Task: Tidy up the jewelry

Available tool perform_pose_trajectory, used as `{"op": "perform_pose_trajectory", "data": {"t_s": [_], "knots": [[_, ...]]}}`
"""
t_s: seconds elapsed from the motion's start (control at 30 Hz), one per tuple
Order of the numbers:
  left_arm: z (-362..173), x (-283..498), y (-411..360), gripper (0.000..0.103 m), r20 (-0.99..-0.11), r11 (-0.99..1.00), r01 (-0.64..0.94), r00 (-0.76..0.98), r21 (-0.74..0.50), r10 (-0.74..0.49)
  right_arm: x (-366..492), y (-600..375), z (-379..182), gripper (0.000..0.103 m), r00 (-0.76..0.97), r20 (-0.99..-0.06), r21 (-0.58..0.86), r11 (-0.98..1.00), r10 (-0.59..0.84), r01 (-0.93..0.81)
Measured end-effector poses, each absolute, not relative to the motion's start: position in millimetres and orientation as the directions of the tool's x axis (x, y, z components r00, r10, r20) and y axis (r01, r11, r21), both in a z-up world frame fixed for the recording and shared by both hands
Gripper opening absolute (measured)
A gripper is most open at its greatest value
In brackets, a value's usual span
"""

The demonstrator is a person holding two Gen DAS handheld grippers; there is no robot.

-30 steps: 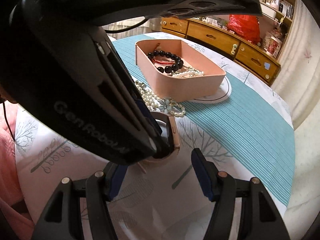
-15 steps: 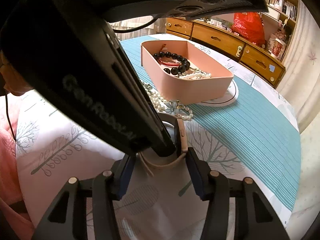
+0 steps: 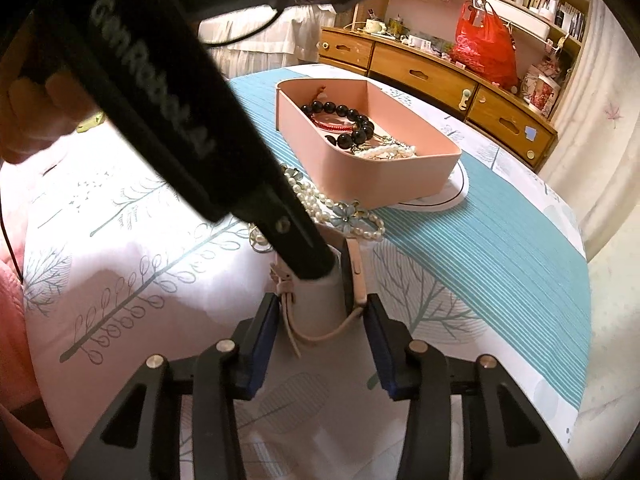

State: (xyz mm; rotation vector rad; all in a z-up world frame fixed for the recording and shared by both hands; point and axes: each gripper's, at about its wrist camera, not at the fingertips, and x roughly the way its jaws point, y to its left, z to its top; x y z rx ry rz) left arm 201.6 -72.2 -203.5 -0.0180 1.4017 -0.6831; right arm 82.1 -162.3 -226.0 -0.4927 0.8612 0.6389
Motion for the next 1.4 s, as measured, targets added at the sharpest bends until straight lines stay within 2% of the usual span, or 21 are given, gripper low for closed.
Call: {"op": "perform_pose_trajectory", "data": {"t_s": [0.13, 0.37, 0.77, 0.93, 1.27, 1.3, 1.33, 1.37, 1.4], "knots": [[-184.1, 200.8, -52.2, 0.006, -0.888, 0.812, 0.43, 0.048, -0.394, -0.457, 81.5, -158.8, -224.5, 0.035, 0.485, -0.823, -0.131, 0.73, 0.298, -0.671], [-146.3, 210.7, -10.4, 0.006, -0.878, 0.826, 0.431, 0.138, -0.363, -0.458, 80.3, -144.5, -209.4, 0.034, 0.466, -0.821, -0.049, 0.773, 0.329, -0.633], [-118.6, 234.7, 52.0, 0.006, -0.874, 0.893, 0.336, 0.28, -0.298, -0.397, 112.0, -96.1, -164.3, 0.034, 0.56, -0.736, 0.013, 0.835, 0.38, -0.55], [-125.9, 254.4, 58.6, 0.006, -0.872, 0.906, 0.308, 0.306, -0.289, -0.382, 132.2, -90.4, -152.5, 0.034, 0.634, -0.697, 0.006, 0.888, 0.334, -0.46], [-145.0, 281.1, 59.7, 0.006, -0.838, 0.905, 0.287, 0.364, -0.314, -0.406, 168.8, -99.1, -146.1, 0.035, 0.707, -0.677, 0.028, 0.966, 0.207, -0.257], [-145.8, 282.5, 59.3, 0.006, -0.836, 0.905, 0.286, 0.367, -0.315, -0.407, 169.5, -99.2, -146.9, 0.038, 0.706, -0.677, 0.029, 0.967, 0.205, -0.253], [-146.9, 283.6, 59.0, 0.011, -0.838, 0.908, 0.282, 0.37, -0.311, -0.402, 169.9, -99.1, -147.4, 0.04, 0.707, -0.679, 0.025, 0.969, 0.198, -0.248], [-149.3, 285.1, 58.5, 0.027, -0.847, 0.916, 0.267, 0.367, -0.3, -0.385, 171.0, -98.0, -150.2, 0.049, 0.704, -0.689, 0.007, 0.973, 0.173, -0.232], [-152.2, 286.5, 57.7, 0.037, -0.86, 0.923, 0.257, 0.355, -0.287, -0.367, 172.3, -96.3, -153.6, 0.059, 0.688, -0.709, -0.009, 0.975, 0.151, -0.223]]}}
